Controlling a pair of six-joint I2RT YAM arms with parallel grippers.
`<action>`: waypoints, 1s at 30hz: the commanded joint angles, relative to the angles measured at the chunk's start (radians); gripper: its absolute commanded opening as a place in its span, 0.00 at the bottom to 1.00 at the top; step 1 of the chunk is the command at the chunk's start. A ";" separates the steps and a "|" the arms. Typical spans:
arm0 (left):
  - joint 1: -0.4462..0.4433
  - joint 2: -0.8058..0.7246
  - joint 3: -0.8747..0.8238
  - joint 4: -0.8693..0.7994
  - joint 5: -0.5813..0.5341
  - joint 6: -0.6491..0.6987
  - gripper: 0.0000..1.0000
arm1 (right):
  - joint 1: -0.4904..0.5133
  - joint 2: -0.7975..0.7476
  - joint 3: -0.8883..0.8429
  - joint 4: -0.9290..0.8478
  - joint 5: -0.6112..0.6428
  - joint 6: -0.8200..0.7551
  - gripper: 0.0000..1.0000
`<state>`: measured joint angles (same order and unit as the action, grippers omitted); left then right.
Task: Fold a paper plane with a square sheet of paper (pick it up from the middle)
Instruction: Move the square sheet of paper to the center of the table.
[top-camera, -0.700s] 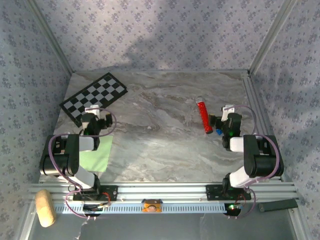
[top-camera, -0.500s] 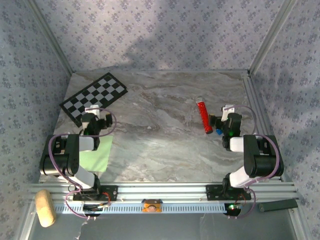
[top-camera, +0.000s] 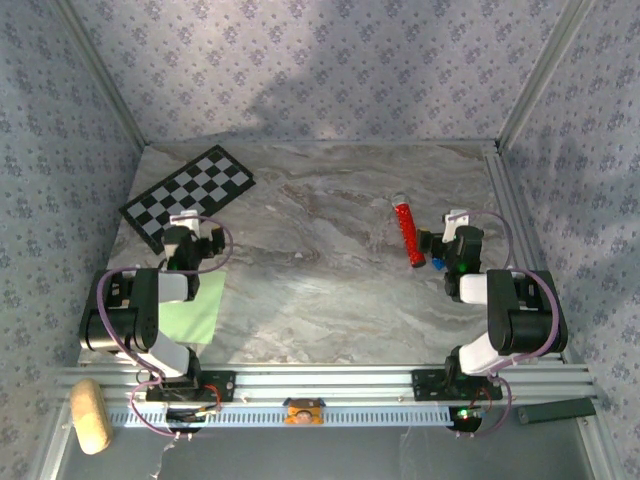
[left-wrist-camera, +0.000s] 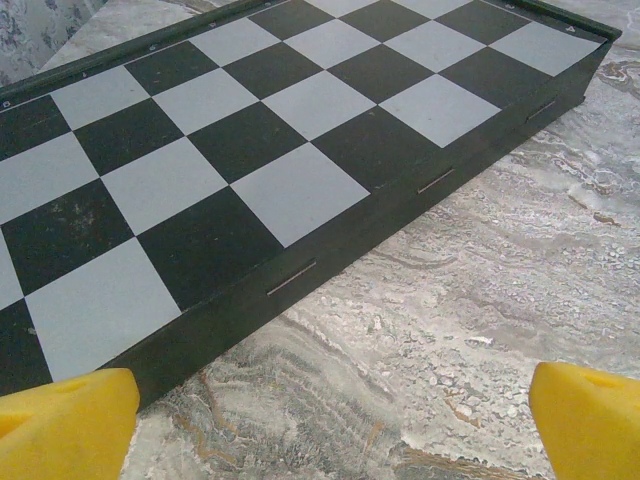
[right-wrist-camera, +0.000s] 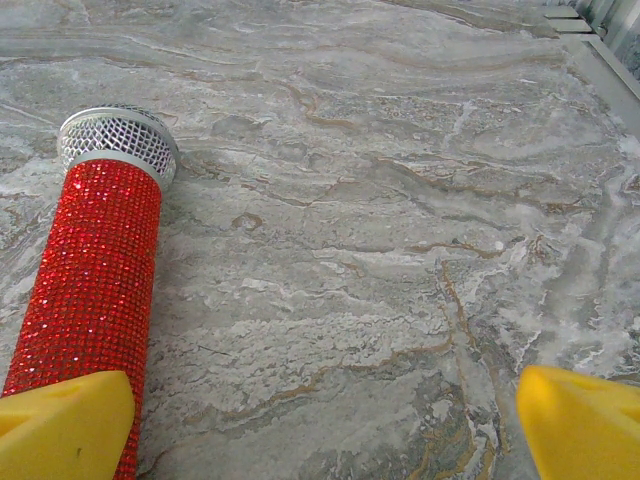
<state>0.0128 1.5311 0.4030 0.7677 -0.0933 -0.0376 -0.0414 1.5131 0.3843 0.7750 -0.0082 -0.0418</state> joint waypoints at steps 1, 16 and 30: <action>-0.001 0.002 0.008 0.050 0.006 0.002 1.00 | -0.008 0.004 0.016 0.006 -0.012 0.013 1.00; -0.002 -0.023 -0.025 0.086 0.028 0.010 1.00 | 0.012 -0.019 0.009 0.001 -0.016 -0.015 1.00; 0.022 -0.350 0.285 -0.807 -0.154 -0.217 1.00 | 0.004 -0.383 0.235 -0.758 -0.099 0.102 1.00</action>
<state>0.0174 1.2369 0.5941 0.2672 -0.1703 -0.1349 -0.0349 1.1786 0.5484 0.2878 -0.0616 -0.0017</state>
